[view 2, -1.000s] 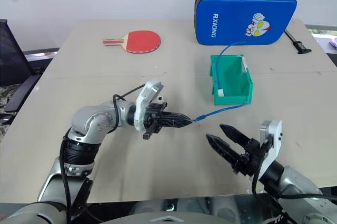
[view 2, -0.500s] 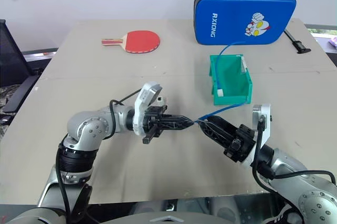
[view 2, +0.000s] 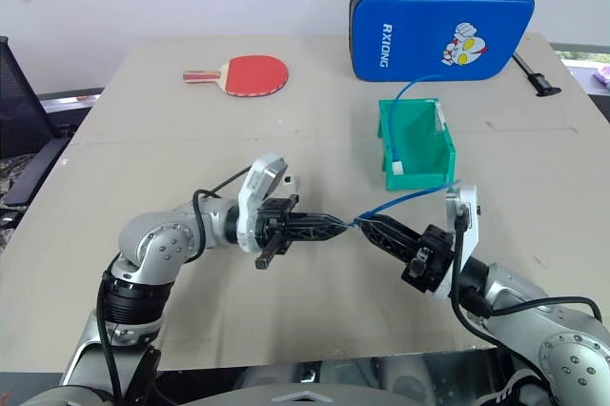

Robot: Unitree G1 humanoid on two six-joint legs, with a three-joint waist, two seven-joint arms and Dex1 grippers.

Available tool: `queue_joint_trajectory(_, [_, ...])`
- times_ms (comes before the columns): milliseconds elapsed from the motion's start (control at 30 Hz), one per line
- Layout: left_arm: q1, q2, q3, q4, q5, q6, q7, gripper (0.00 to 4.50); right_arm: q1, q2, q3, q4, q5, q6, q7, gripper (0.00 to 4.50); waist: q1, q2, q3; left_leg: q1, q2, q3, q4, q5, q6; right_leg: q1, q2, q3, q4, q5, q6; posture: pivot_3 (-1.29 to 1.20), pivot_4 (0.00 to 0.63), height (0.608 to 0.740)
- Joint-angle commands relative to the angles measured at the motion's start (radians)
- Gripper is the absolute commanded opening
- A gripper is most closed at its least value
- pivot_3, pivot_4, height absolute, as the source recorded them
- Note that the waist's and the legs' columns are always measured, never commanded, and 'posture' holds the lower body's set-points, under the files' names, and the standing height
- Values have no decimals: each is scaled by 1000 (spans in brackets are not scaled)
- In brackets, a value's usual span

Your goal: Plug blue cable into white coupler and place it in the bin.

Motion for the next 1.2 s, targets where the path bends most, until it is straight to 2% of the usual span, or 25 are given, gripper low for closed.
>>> queue_joint_trajectory(33, [13,6,26,-48,8,-44,34,1426,-12,-15,-7,-10,9,-14,14,0,0,0,0,0,0,0,0,0,0,0,0,0,0,0,0,0,150,740])
queue_joint_trajectory(100, [49,14,48,-71,53,-105,79,2392,-13,-21,-11,-8,3,-17,21,0,0,0,0,0,0,0,0,0,0,0,0,0,0,0,0,0,150,740])
queue_joint_trajectory(200, [116,19,112,-108,97,-168,170,3604,-11,-26,-20,0,-9,-23,33,0,-2,0,0,0,0,0,0,0,0,0,0,0,0,1,0,0,150,740])
queue_joint_trajectory(367, [219,31,204,-69,255,-366,290,3604,-5,-23,-29,22,-43,-34,63,0,-3,0,0,0,1,0,-1,0,0,0,0,0,0,1,0,0,150,740])
queue_joint_trajectory(533, [227,78,188,52,376,-507,276,3604,-21,-19,-21,41,-82,-41,92,0,7,0,0,0,1,1,0,0,0,0,0,0,0,0,-1,0,150,740])
queue_joint_trajectory(733, [112,122,96,285,513,-675,175,3604,-22,-20,-27,41,-118,-44,105,0,17,0,0,0,0,1,0,0,0,0,0,-1,0,1,-1,0,150,740])
queue_joint_trajectory(1133, [-155,55,-20,786,691,-1025,50,3604,25,-18,-43,-7,-138,-65,73,0,16,-1,0,-1,0,2,0,0,0,0,-1,-1,-1,3,2,0,150,740])
queue_joint_trajectory(1167, [-171,49,-21,822,696,-1046,39,3092,26,-19,-44,-9,-138,-66,71,0,16,-1,0,-1,0,2,0,0,0,0,-1,-1,-1,3,2,0,150,740])
queue_joint_trajectory(1200, [-185,43,-23,854,702,-1070,27,2834,27,-19,-46,-11,-140,-67,69,0,16,-1,0,-1,0,2,0,0,0,0,-1,-1,-1,3,2,0,150,740])
